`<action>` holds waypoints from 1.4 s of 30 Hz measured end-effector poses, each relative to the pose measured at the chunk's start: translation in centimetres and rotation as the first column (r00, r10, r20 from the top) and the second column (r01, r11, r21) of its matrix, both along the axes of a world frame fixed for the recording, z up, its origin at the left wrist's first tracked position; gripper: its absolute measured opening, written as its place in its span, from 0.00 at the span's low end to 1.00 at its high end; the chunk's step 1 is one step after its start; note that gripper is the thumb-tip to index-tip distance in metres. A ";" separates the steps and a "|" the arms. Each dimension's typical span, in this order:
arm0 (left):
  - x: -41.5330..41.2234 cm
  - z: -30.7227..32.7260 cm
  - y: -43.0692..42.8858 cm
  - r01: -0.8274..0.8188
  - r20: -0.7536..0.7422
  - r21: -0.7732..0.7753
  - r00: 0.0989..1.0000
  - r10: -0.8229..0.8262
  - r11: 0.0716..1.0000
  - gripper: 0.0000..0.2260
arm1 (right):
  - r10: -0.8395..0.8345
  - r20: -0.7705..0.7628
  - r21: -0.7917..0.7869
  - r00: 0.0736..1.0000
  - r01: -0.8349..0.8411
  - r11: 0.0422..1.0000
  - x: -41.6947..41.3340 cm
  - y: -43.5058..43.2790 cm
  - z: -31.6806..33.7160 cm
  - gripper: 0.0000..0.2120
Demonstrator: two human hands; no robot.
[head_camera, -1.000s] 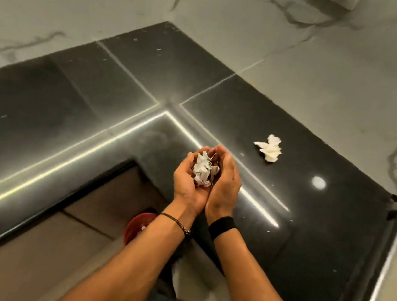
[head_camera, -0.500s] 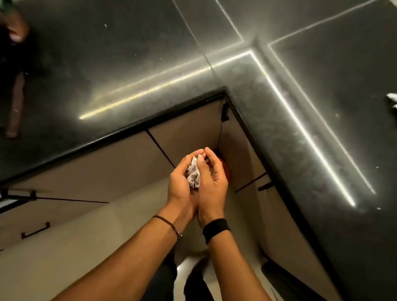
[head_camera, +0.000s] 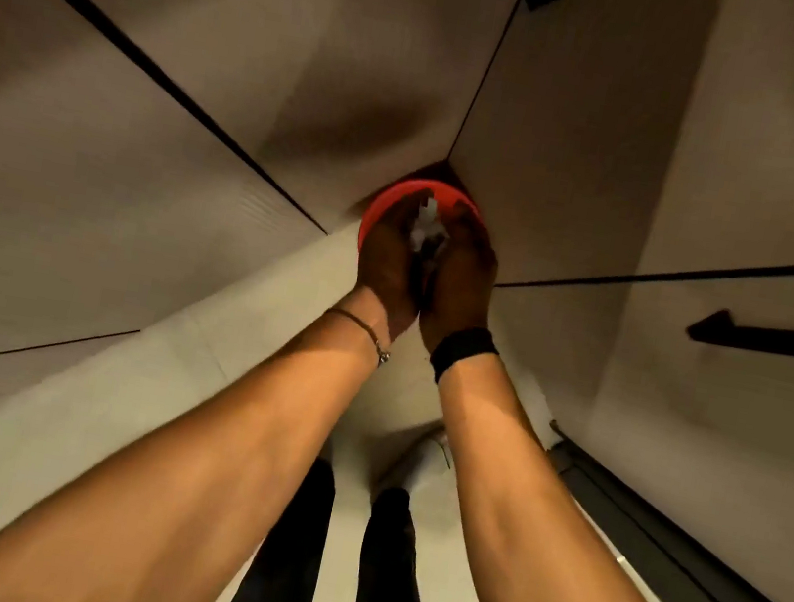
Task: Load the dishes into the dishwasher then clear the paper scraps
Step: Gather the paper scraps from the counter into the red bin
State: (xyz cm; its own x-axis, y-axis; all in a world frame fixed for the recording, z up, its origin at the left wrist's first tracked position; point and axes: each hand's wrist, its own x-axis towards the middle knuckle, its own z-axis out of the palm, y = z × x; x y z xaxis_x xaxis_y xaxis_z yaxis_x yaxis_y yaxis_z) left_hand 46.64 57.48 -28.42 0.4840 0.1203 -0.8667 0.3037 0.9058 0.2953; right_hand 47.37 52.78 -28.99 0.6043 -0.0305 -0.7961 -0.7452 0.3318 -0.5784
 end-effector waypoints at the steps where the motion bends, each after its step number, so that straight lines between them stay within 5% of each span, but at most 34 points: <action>1: 0.2 -0.9 0.4 0.061 0.022 0.046 0.998 -0.062 0.997 0.22 | -0.004 0.017 0.005 1.000 0.004 1.000 0.2 0.0 -1.2 0.18; 6: 0.5 -2.0 1.9 0.210 0.070 0.167 0.972 -0.224 0.963 0.24 | 0.054 0.069 -0.059 0.996 -0.049 0.997 0.5 -1.1 -3.1 0.21; 10: 0.3 0.1 1.9 0.260 -0.020 0.254 0.964 -0.263 0.932 0.14 | 0.092 0.070 -0.118 0.993 -0.083 0.990 0.8 -1.9 -1.6 0.21; 17: -1.6 10.6 0.2 0.147 -0.064 0.279 0.989 -0.134 0.949 0.10 | 0.069 0.126 -0.224 0.990 -0.039 0.974 -0.3 -3.8 8.8 0.17; 29: -6.3 35.1 -5.3 0.262 0.259 0.462 0.874 -0.411 0.847 0.18 | 0.093 0.461 -0.062 0.882 -0.073 0.995 -5.0 -12.5 35.9 0.17; 42: 0.7 40.1 -16.9 0.337 0.466 0.414 0.720 -0.515 0.845 0.18 | -0.118 0.637 -0.031 0.762 0.179 0.983 -2.5 -24.0 41.2 0.13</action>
